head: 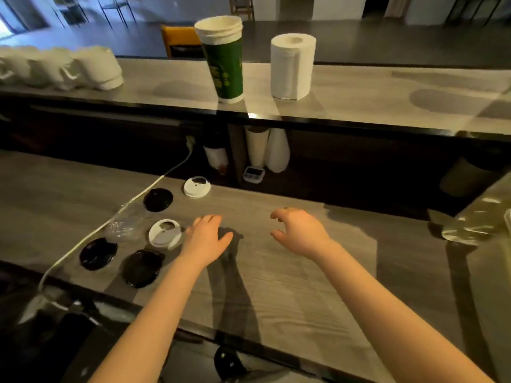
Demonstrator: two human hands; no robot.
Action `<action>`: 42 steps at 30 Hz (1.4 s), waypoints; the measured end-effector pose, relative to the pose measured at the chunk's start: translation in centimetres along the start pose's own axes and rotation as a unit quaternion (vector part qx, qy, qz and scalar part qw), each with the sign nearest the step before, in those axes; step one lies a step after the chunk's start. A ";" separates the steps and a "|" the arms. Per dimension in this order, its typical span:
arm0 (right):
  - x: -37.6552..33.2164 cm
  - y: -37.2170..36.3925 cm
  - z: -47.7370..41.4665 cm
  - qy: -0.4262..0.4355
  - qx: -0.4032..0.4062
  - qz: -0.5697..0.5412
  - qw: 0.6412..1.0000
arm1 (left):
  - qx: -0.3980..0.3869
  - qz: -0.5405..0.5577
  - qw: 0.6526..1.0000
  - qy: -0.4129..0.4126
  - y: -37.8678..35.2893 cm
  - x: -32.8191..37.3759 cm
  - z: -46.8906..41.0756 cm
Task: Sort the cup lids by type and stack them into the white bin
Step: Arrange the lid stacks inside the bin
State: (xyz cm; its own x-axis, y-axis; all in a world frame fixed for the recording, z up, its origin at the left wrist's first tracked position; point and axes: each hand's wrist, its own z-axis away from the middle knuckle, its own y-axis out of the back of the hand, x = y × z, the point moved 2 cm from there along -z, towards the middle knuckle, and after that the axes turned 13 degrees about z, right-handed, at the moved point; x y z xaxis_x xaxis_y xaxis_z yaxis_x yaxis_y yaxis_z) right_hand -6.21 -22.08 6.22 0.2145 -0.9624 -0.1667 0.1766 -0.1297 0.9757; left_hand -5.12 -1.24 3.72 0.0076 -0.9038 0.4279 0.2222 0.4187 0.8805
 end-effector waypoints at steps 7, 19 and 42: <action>-8.9 -3.6 -6.9 0.024 -0.058 -0.014 0.998 | -0.009 0.038 0.998 0.058 2.4 -11.6 -3.4; -14.4 -5.1 -13.5 -0.044 -0.096 -0.013 0.994 | -0.129 0.022 0.987 0.095 1.4 -19.7 -8.9; -12.3 -3.8 -17.2 -0.160 0.021 -0.436 0.885 | -0.065 0.175 0.976 -0.114 6.5 -11.8 -12.0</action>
State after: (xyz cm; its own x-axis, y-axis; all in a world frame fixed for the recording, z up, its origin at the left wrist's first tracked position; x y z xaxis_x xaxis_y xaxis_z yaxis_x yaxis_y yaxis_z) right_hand 7.06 -5.66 2.11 -0.2704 -0.5100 -0.8166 0.1039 -0.8587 0.5019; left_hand 7.92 11.10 1.98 -0.1093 -0.6574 0.7455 0.3663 0.6706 0.6451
